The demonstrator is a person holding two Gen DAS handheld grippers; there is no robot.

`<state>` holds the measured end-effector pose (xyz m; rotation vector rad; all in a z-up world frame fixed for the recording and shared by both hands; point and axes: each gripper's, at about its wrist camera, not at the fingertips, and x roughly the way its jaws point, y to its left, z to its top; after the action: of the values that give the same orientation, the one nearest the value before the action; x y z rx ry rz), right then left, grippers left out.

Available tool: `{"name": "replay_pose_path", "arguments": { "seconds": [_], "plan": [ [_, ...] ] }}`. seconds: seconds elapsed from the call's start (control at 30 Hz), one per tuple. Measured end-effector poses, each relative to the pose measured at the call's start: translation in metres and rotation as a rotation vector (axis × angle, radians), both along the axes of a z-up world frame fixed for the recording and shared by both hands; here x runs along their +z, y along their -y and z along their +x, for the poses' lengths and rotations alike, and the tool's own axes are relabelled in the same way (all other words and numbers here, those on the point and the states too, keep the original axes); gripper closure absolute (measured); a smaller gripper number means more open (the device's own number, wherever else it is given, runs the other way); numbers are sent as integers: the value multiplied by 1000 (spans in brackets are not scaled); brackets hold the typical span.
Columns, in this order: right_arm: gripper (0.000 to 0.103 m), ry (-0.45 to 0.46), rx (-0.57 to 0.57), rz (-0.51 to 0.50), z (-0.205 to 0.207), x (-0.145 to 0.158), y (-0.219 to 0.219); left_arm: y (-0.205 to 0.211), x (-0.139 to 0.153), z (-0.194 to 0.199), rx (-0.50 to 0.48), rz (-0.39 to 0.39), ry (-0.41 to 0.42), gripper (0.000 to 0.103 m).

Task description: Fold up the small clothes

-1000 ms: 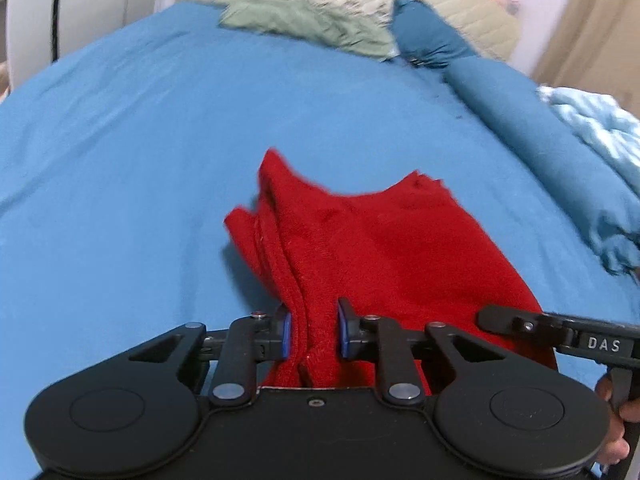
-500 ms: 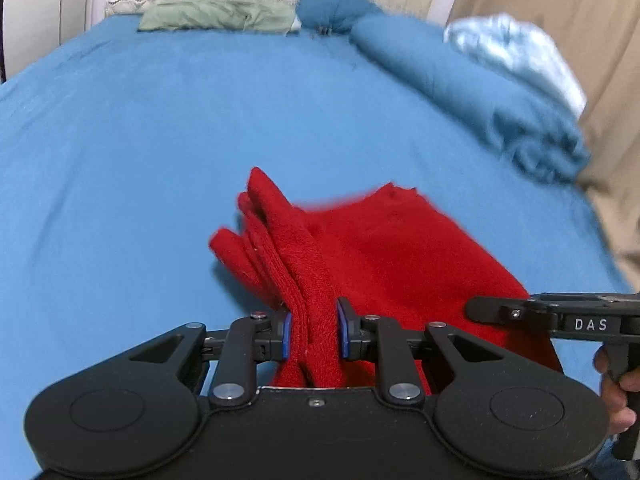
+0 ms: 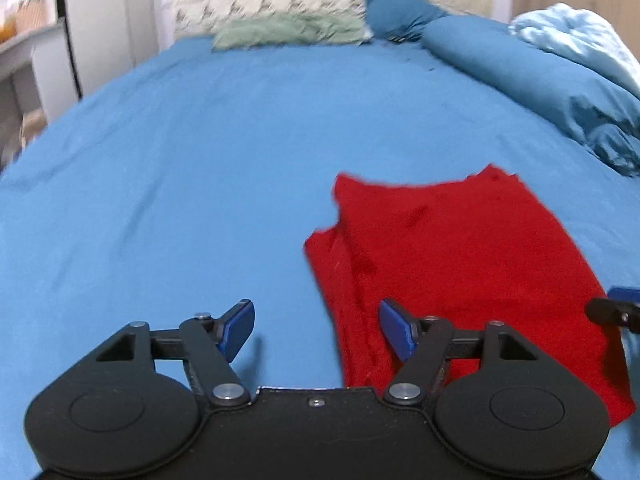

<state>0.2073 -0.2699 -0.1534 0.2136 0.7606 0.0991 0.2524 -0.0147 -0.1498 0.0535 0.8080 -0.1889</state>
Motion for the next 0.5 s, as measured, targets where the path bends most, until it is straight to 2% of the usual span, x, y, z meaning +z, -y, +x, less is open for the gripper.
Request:
{"name": "replay_pose_path", "arguments": {
  "seconds": [0.13,0.27,0.37,0.5],
  "plan": [
    [20,-37,-29,28,5,-21,10,1,-18,9,9,9,-31,28],
    [18,-39,-38,49,3,-27,19,-3,-13,12,21,-4,-44,28],
    [18,-16,-24,42,-4,-15,17,-8,4,2,29,10,-27,31],
    [17,50,-25,43,-24,27,15,-19,46,-23,50,-16,15,31]
  ]
}}
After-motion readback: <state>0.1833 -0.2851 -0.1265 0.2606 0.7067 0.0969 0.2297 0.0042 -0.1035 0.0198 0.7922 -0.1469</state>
